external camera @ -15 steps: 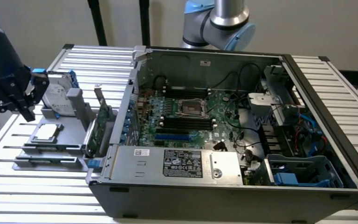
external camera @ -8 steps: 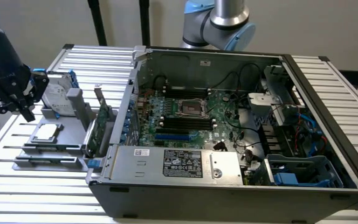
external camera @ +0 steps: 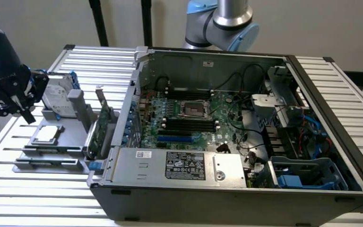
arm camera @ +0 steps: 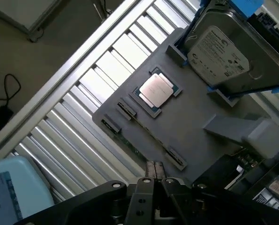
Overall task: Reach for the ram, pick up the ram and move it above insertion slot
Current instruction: 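Pick up the ram and move it above insertion slot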
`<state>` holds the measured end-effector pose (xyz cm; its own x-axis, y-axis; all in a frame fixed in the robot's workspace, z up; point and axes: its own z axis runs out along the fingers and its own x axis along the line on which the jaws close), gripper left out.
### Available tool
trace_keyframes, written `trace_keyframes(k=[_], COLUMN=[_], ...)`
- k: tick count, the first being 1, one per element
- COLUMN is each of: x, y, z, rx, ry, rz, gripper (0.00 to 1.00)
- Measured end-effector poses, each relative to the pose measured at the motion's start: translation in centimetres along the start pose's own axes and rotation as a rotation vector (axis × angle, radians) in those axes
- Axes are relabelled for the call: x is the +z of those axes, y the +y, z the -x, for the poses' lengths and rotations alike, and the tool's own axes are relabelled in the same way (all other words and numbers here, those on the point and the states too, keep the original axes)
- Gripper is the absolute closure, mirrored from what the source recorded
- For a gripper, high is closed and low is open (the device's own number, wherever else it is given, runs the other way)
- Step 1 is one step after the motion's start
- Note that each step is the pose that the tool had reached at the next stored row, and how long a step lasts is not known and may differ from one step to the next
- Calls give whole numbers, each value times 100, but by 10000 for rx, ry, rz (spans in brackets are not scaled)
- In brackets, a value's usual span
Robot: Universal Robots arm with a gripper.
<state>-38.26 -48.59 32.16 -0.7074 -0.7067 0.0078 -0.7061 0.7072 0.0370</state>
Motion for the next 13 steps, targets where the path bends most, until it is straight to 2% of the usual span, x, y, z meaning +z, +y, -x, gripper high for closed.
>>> trace_keyframes(k=[1, 13], x=[1, 10], y=[0, 0], z=[0, 0], rx=[-369, -2537], ry=[14, 95], rz=[-3, -20], gripper=[89, 89])
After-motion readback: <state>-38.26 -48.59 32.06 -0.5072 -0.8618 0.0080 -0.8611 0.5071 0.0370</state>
